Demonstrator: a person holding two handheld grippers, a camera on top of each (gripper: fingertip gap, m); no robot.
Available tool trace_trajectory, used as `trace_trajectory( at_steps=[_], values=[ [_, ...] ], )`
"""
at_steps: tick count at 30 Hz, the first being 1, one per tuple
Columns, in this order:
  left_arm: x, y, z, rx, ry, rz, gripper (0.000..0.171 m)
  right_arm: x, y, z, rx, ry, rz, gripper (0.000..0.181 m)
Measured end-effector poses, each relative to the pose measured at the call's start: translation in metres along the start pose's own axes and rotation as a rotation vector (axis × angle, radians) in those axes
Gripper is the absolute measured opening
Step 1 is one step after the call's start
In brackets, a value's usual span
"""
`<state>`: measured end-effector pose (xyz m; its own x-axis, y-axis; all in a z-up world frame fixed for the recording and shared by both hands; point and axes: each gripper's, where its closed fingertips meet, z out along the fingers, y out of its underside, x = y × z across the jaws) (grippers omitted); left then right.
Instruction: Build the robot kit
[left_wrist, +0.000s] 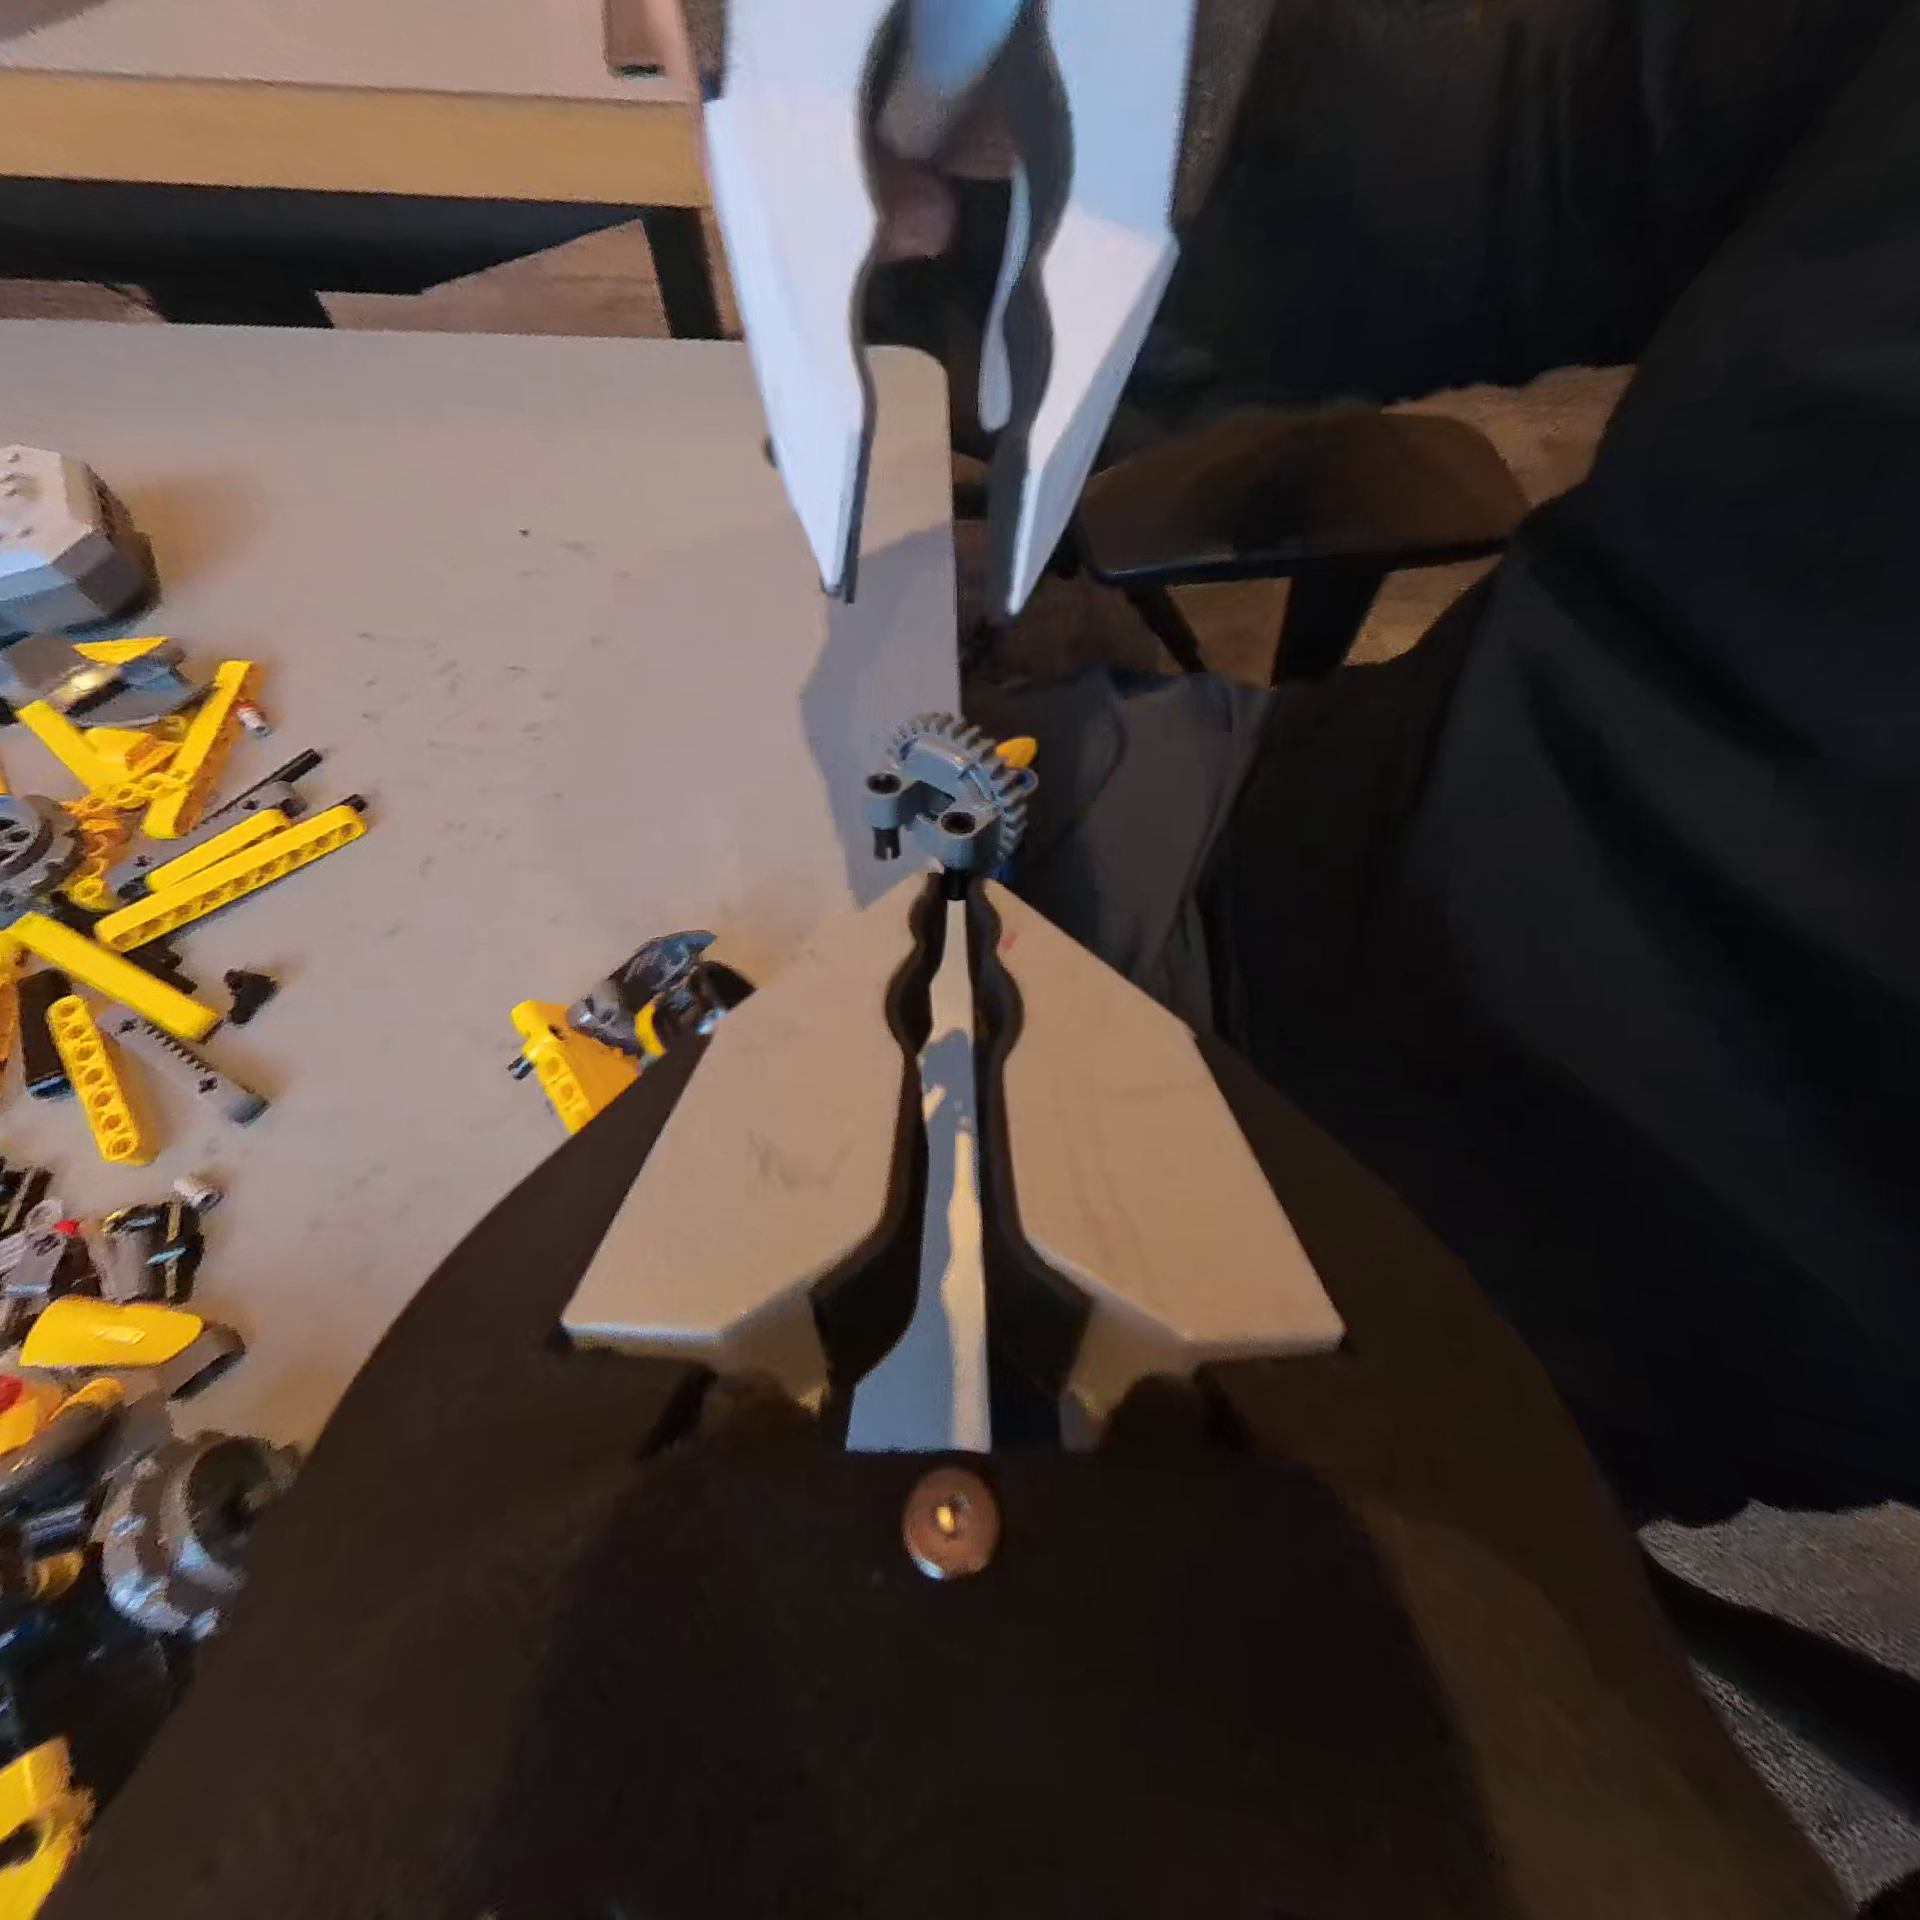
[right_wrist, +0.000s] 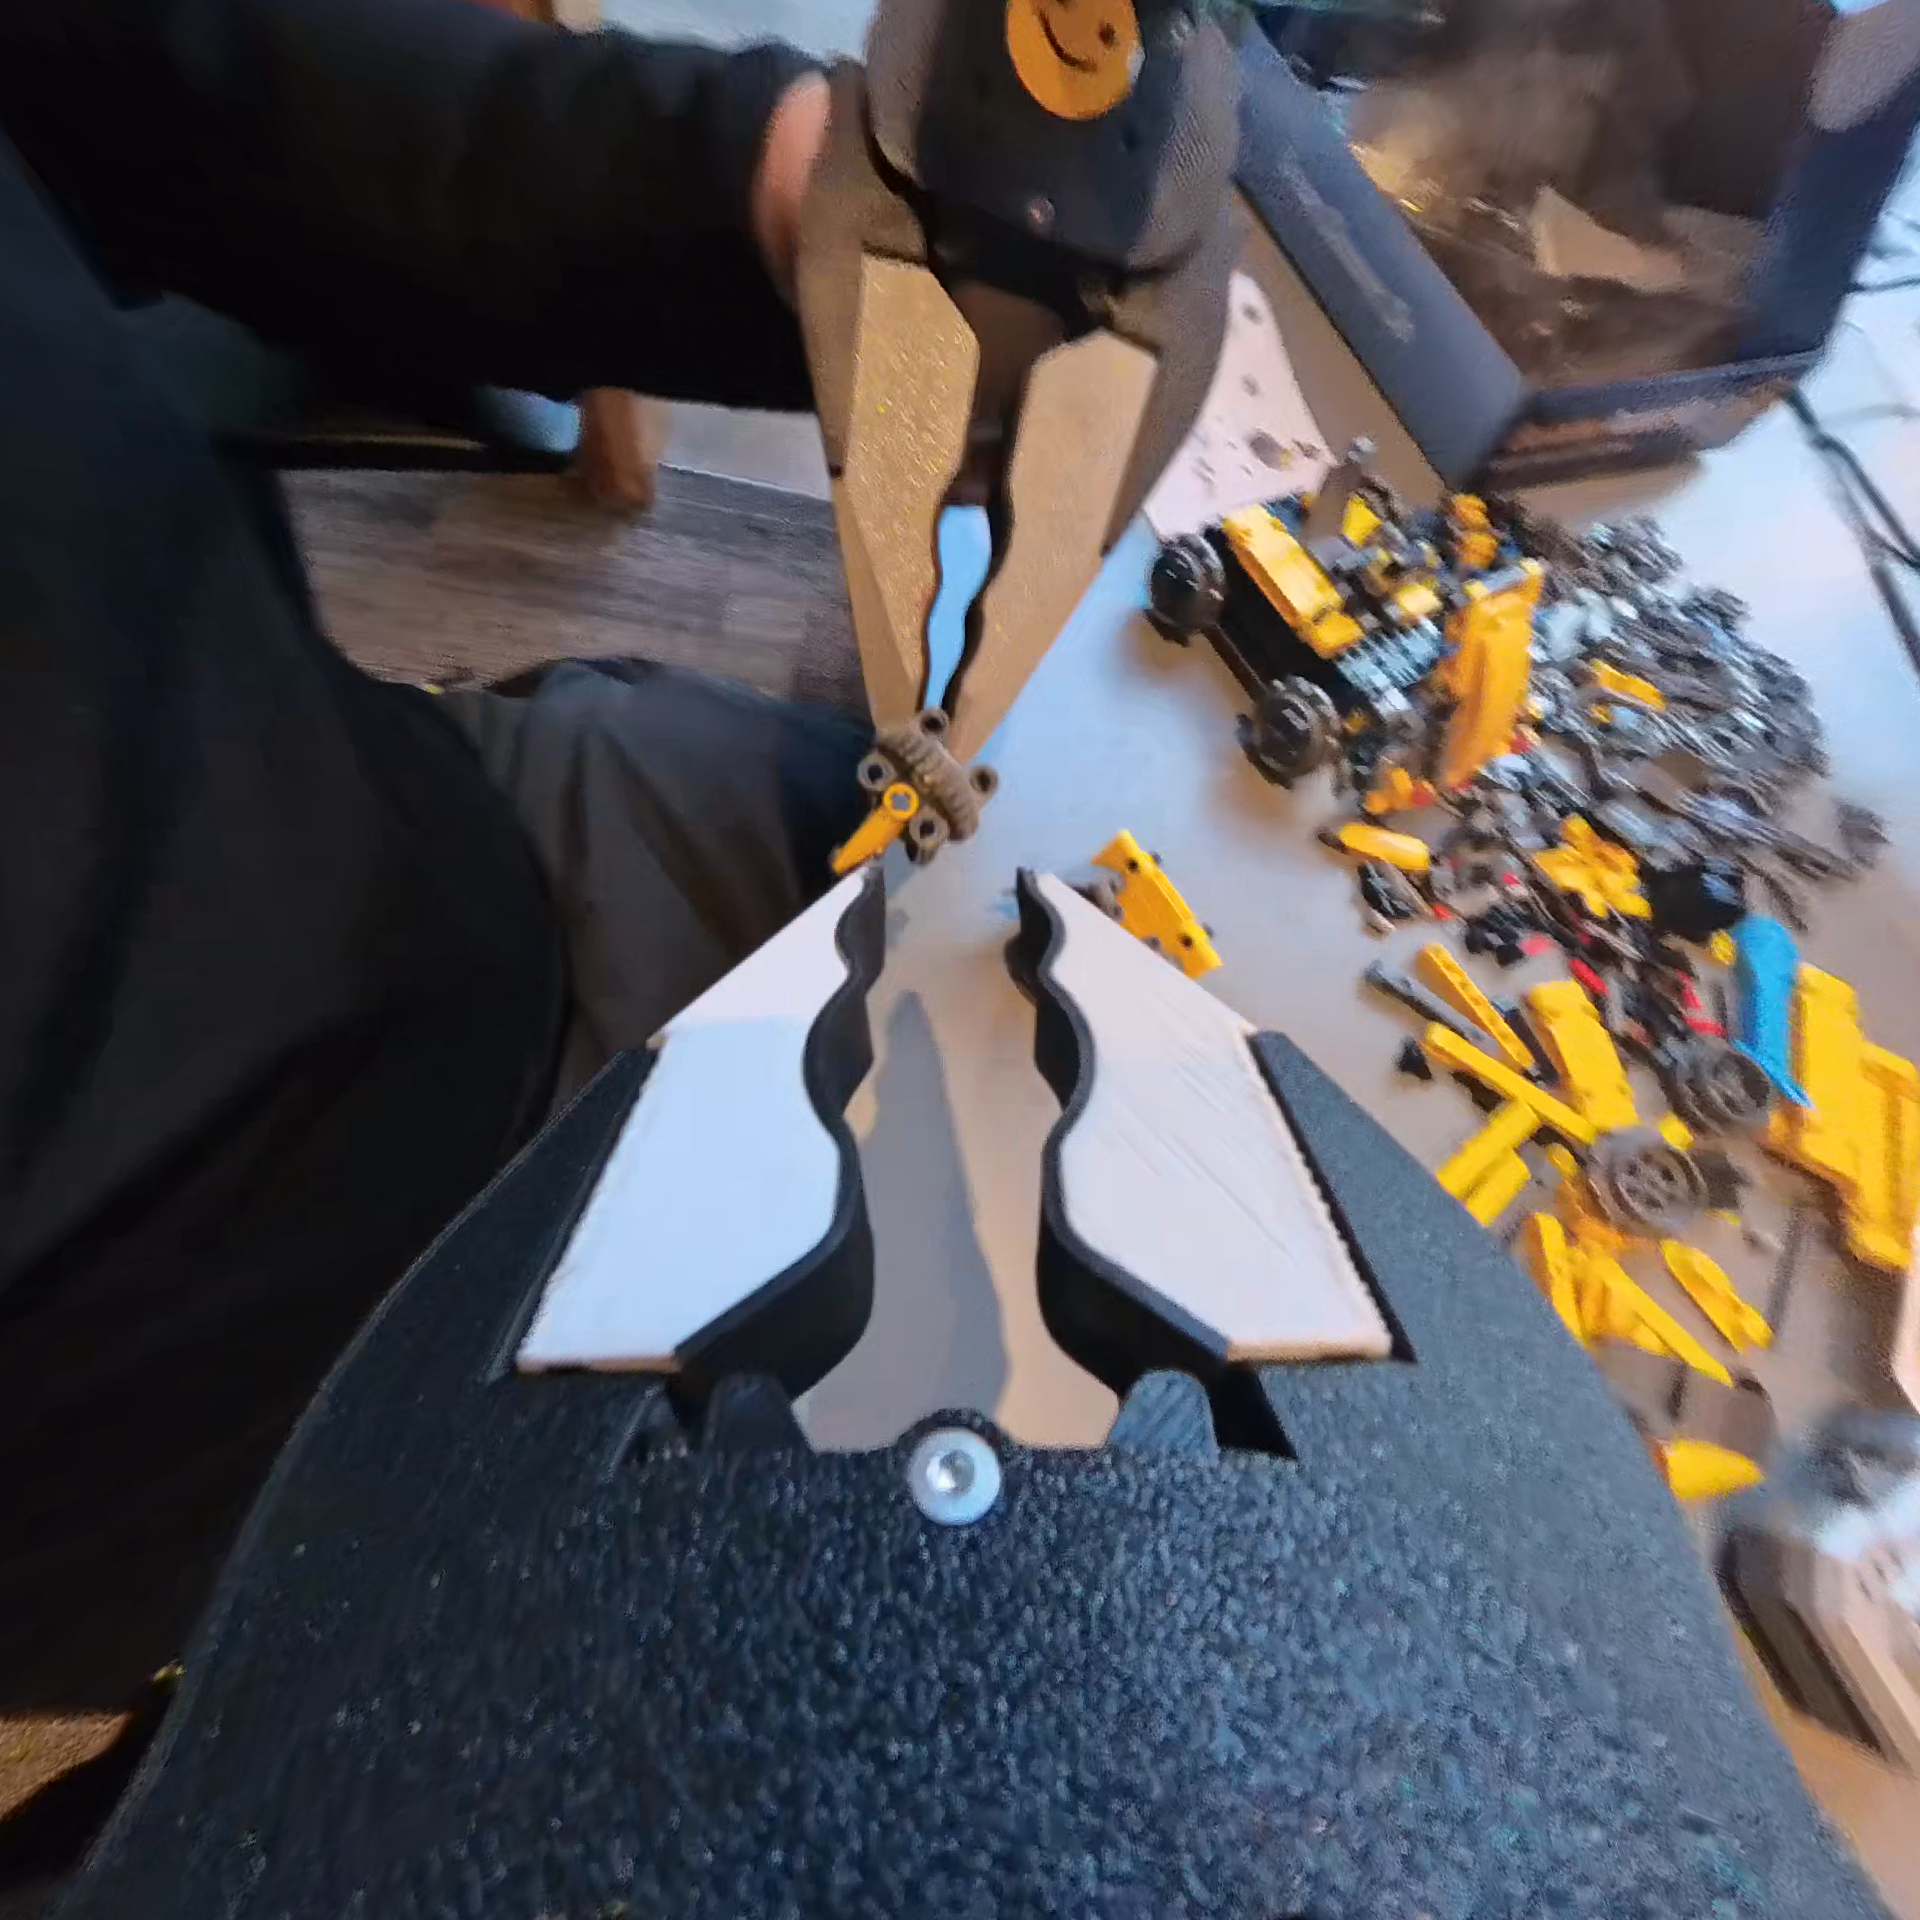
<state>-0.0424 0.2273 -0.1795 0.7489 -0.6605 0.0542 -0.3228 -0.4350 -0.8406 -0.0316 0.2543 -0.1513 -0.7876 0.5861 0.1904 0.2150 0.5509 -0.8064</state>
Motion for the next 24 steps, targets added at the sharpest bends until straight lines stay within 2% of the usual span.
trace_trajectory(
  at_steps=[4, 12, 14, 16, 24],
  values=[
    [0.015, -0.004, 0.003, 0.031, 0.087, 0.011, 0.002, -0.018, -0.019, 0.008, 0.071, -0.189, -0.041, 0.027],
    [0.028, -0.005, 0.002, 0.068, 0.187, 0.032, 0.002, -0.036, -0.016, 0.009, -0.019, -0.344, -0.19, 0.039],
    [0.025, -0.004, 0.003, 0.078, 0.185, 0.018, 0.002, -0.041, -0.016, 0.009, -0.024, -0.386, -0.181, 0.057],
    [0.025, -0.004, 0.002, 0.09, 0.205, 0.013, 0.002, -0.035, -0.015, 0.016, -0.044, -0.36, -0.151, 0.064],
    [0.023, -0.003, -0.004, 0.169, 0.264, 0.01, 0.002, -0.034, -0.008, 0.033, 0.012, -0.354, -0.189, 0.046]
  ],
)
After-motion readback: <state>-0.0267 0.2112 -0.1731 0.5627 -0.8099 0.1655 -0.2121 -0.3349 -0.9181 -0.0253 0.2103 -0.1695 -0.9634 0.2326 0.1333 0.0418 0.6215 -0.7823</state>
